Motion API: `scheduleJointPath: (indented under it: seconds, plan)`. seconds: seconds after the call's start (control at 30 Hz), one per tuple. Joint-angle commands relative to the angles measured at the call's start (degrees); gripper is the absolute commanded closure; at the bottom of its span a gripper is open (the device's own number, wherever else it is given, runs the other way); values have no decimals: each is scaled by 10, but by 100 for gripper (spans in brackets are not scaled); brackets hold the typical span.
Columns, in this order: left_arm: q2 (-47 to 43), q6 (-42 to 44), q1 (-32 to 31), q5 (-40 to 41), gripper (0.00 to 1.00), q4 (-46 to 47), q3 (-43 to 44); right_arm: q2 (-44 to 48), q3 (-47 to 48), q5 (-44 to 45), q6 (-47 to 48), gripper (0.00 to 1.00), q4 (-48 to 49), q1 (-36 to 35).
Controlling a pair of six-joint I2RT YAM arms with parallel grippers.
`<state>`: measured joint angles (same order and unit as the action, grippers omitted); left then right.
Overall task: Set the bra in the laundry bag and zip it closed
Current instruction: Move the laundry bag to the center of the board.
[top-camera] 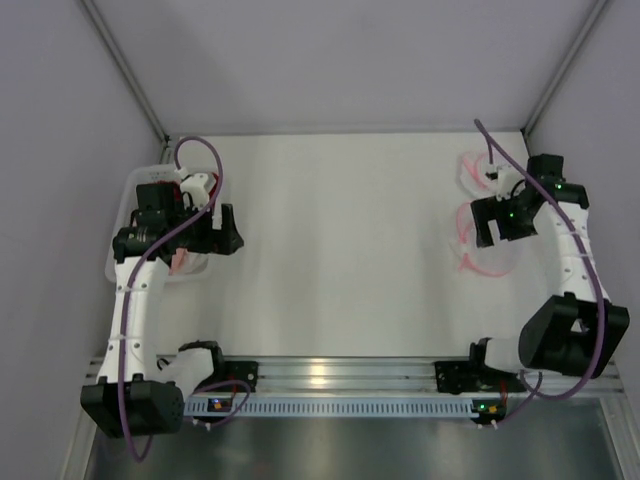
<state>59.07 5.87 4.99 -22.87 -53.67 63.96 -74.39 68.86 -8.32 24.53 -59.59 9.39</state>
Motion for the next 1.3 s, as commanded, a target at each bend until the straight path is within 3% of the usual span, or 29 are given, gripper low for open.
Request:
scheduleJointPath:
  seconds: [0.0, 0.2, 0.57, 0.83, 1.0, 1.1, 1.27]
  plan:
    - [8, -15, -1, -23, 1, 17, 27, -52, 57, -35, 14, 1, 4, 63]
    - [28, -23, -1, -30, 1, 17, 39, -158, 83, -64, -12, 1, 32, 113]
    - [54, -17, -1, -29, 2, 17, 42, -276, 29, -132, -82, 6, 160, 103]
    - [70, -17, -1, -21, 1, 17, 52, -276, -3, -203, -125, 9, 203, 28]
    - [81, -17, -1, -14, 1, 18, 60, -272, 2, -231, -163, 9, 218, -65]
    - [83, -17, -1, -10, 1, 17, 62, -261, 14, -292, -212, 8, 228, -110]
    - [83, -17, -1, -9, 1, 16, 64, -212, 29, -320, -237, 7, 252, -112]
